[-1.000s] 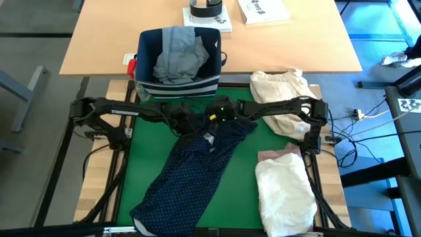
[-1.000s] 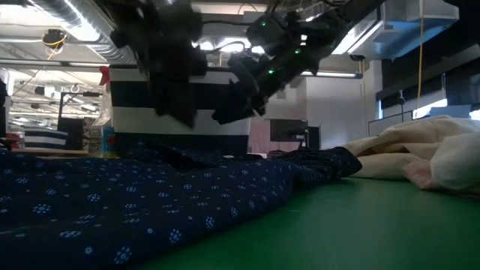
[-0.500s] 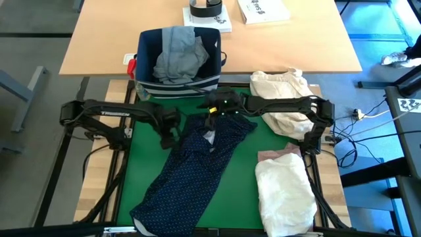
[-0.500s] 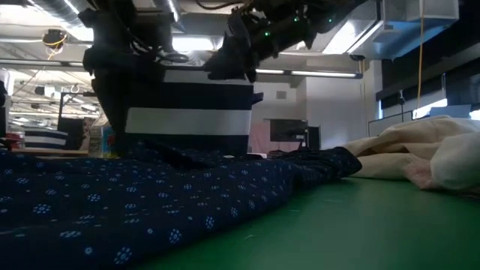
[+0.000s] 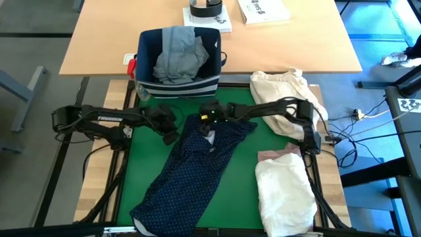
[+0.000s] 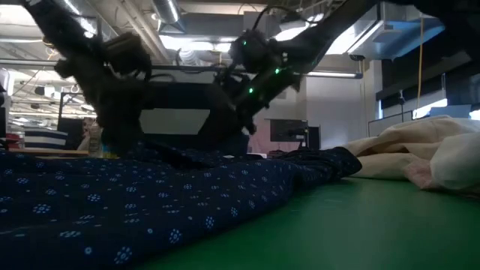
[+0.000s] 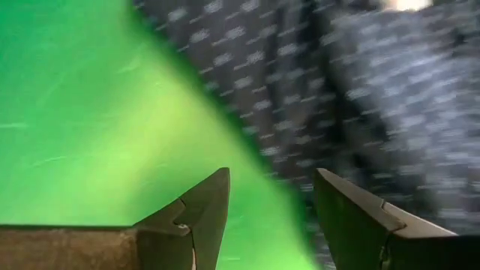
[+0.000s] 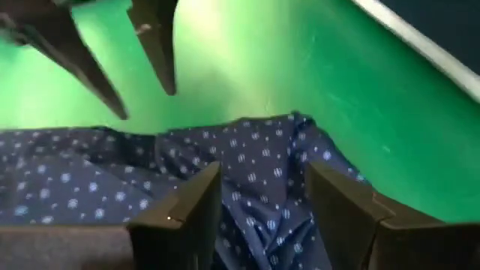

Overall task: Fold laundry
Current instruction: Fold the blue polo shirt

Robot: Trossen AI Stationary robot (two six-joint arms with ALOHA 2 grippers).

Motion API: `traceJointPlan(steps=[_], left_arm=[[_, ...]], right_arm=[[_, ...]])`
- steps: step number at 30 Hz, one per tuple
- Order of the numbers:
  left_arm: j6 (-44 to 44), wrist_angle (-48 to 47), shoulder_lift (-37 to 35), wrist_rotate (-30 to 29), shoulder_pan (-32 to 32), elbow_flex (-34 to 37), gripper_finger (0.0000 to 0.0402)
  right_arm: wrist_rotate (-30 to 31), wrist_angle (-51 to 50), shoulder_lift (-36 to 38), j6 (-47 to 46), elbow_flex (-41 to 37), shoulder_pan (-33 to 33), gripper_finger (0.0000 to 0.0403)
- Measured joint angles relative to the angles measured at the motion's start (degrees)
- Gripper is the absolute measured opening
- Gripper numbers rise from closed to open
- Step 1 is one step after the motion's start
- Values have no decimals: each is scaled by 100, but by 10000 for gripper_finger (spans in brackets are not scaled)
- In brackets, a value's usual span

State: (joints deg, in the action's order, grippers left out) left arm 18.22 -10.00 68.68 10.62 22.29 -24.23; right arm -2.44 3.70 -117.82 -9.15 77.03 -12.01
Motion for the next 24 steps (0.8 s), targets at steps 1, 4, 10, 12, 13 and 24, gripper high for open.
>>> traceJointPlan(steps=[1, 4, 10, 12, 13, 24], left_arm=[[-82, 45, 21, -82, 45, 83, 188], [-219, 25, 27, -259, 146, 283, 188], [-582, 40, 14, -250, 205, 417, 188], [-724, 39, 15, -253, 205, 417, 188], [-796, 40, 16, -252, 204, 420, 188], [-967, 87, 18, -274, 207, 422, 188]], right_arm=[[14, 178, -132, -87, 38, 3, 193], [93, 210, -464, -276, 215, 4, 193], [392, -403, -890, -408, 704, 0, 193], [337, -1000, -884, -336, 805, 1, 193], [281, -1265, -852, -320, 848, 5, 193], [263, -3400, -114, -241, 1028, 101, 193]])
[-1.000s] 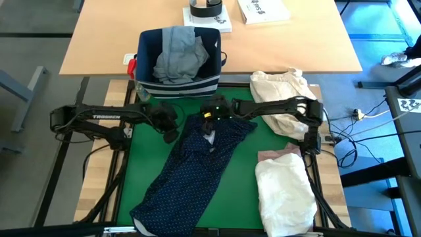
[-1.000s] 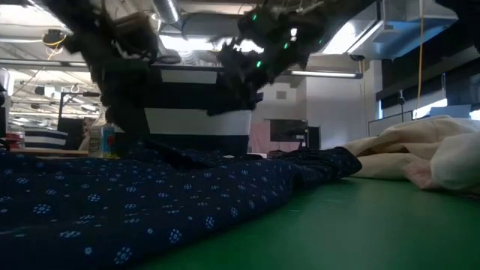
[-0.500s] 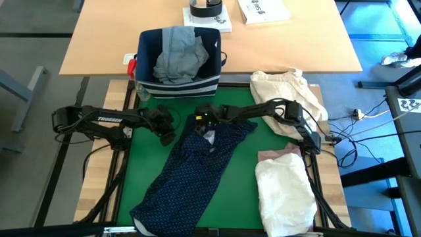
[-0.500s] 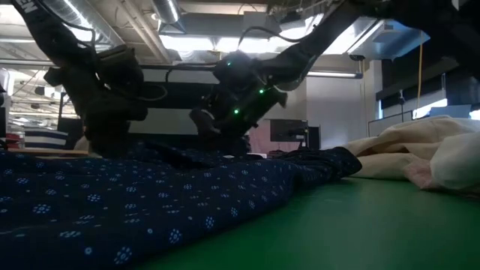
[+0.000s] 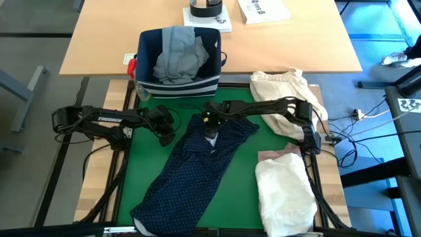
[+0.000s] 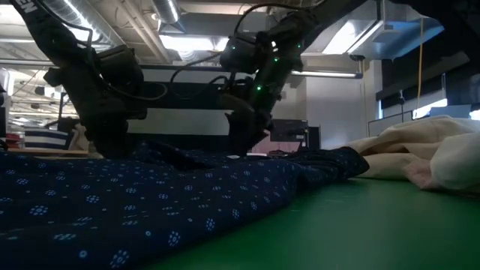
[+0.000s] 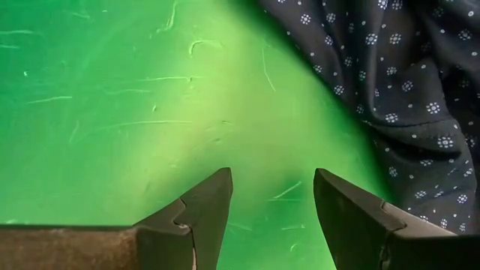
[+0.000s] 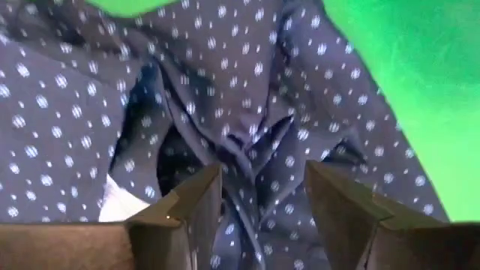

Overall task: Fold laundry
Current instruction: Fold the blue polo shirt

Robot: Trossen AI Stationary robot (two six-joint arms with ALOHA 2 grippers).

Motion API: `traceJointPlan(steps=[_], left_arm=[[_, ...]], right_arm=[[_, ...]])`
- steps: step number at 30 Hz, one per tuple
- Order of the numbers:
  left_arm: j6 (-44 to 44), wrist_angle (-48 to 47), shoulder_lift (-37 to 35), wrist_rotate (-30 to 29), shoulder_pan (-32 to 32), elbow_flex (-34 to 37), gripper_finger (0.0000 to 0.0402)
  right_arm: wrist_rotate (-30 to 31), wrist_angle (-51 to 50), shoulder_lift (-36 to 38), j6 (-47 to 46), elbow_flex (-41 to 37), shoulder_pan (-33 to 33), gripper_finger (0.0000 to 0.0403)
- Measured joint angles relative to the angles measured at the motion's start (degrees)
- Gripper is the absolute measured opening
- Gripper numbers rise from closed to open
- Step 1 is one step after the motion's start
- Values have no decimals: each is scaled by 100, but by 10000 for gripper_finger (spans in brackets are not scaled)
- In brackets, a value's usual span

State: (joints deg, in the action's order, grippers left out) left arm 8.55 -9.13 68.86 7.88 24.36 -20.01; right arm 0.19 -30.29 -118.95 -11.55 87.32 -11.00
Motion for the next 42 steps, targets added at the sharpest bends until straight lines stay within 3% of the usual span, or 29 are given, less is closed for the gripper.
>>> traceJointPlan(steps=[8, 16, 21, 26, 30, 37, 42], left_arm=[[18, 161, 2, 26, 0, -3, 188], [231, -215, -31, 836, -14, -694, 188], [289, -99, -36, 1370, -181, -976, 188], [173, -35, -5, 993, -483, -902, 188], [159, -22, 190, 721, -669, -815, 188], [167, 14, 828, 409, -774, -800, 188], [187, -38, 819, 404, -770, -824, 188]], right_arm=[[233, -1, -34, -194, -492, 241, 193], [355, -813, 1208, -330, -308, 373, 193], [675, -863, 1483, -642, -1176, 519, 193], [675, -60, 1444, -1079, -2407, 419, 193], [587, 272, 1502, -906, -2821, -12, 193], [775, 536, 1483, 685, -2816, -1309, 193], [1158, 386, 1464, 1492, -2695, -2102, 193]])
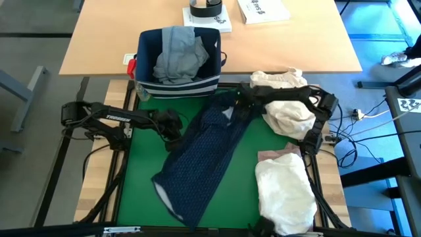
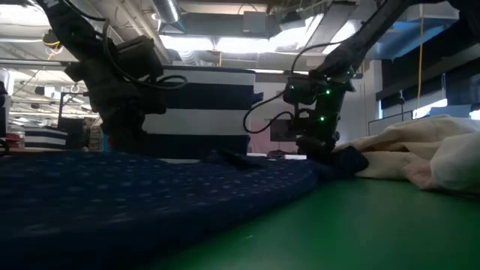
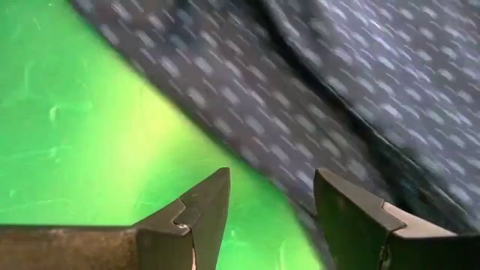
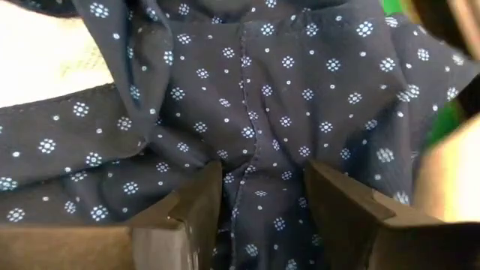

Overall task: Fold laundry
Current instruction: Fold the blue polo shirt

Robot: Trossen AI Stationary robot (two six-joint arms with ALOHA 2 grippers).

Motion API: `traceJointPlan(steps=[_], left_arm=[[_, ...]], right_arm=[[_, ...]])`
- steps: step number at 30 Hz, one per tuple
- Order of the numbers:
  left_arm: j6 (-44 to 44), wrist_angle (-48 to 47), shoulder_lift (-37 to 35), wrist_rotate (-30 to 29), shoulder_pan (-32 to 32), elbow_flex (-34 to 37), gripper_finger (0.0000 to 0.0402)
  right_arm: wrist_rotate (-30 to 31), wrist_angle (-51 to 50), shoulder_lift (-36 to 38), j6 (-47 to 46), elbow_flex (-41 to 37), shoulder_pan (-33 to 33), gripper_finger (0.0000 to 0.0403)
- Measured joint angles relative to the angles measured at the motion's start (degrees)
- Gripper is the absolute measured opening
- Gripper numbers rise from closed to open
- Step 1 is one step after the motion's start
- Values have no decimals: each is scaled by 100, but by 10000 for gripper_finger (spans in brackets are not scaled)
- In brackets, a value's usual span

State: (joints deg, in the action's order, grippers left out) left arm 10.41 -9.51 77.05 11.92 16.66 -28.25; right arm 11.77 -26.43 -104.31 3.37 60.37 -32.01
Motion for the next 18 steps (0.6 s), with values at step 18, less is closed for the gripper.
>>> traceJointPlan(steps=[18], left_arm=[[-785, -831, -1388, 514, -199, -1253, 188]], right_arm=[[-1257, -155, 1607, -1502, 1432, 2389, 193]])
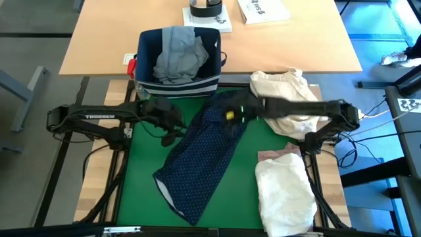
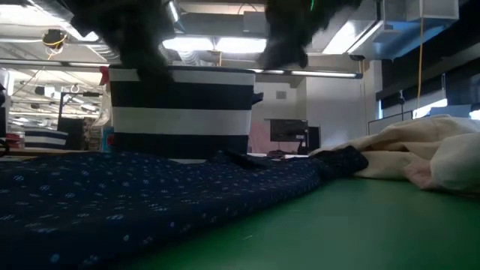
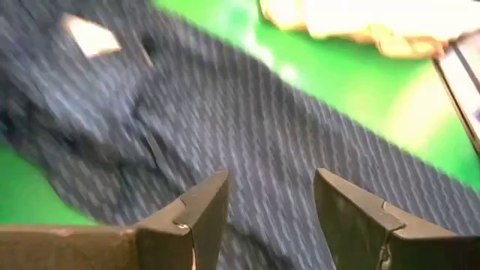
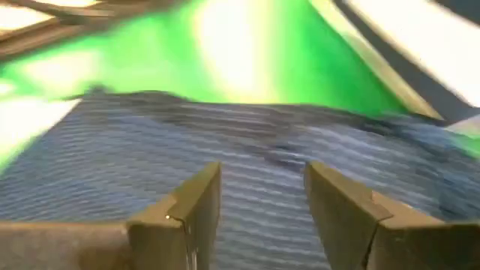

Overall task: Fold laundry
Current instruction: Fold the blue polo shirt

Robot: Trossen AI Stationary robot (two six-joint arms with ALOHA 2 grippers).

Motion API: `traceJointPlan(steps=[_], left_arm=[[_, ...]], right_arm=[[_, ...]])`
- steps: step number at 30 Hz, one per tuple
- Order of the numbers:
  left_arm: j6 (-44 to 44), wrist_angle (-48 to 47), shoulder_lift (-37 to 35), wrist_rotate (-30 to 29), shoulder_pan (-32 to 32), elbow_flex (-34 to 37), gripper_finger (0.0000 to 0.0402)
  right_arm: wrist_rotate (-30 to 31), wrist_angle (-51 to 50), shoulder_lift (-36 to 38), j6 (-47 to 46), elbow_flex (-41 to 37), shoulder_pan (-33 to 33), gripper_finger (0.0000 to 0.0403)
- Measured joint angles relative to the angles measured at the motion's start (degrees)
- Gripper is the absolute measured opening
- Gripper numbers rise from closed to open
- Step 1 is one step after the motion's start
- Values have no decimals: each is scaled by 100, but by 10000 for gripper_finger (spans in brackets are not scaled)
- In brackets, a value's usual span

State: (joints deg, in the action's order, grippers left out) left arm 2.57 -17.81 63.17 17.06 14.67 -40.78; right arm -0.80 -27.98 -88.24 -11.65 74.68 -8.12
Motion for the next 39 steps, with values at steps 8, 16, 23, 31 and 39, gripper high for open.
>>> traceJointPlan(steps=[8, 16, 23, 31, 39], left_arm=[[-34, 617, -18, -70, -398, -306, 188], [151, -902, -17, -545, -2443, -839, 188], [1579, -2147, 27, -1457, -4408, -852, 188], [2645, -2691, 94, -1934, -5870, -684, 188], [3046, -2664, 81, -2103, -7069, -521, 188]], right_arm=[[-14, 1235, -8, -754, -10, 1717, 193], [895, 2204, -279, -2077, -1, 3147, 201], [911, 2311, -1378, -2238, 1118, 3937, 260], [1073, 34, -3135, -2281, 3787, 4076, 273], [1134, -687, -4864, -3131, 5989, 4079, 273]])
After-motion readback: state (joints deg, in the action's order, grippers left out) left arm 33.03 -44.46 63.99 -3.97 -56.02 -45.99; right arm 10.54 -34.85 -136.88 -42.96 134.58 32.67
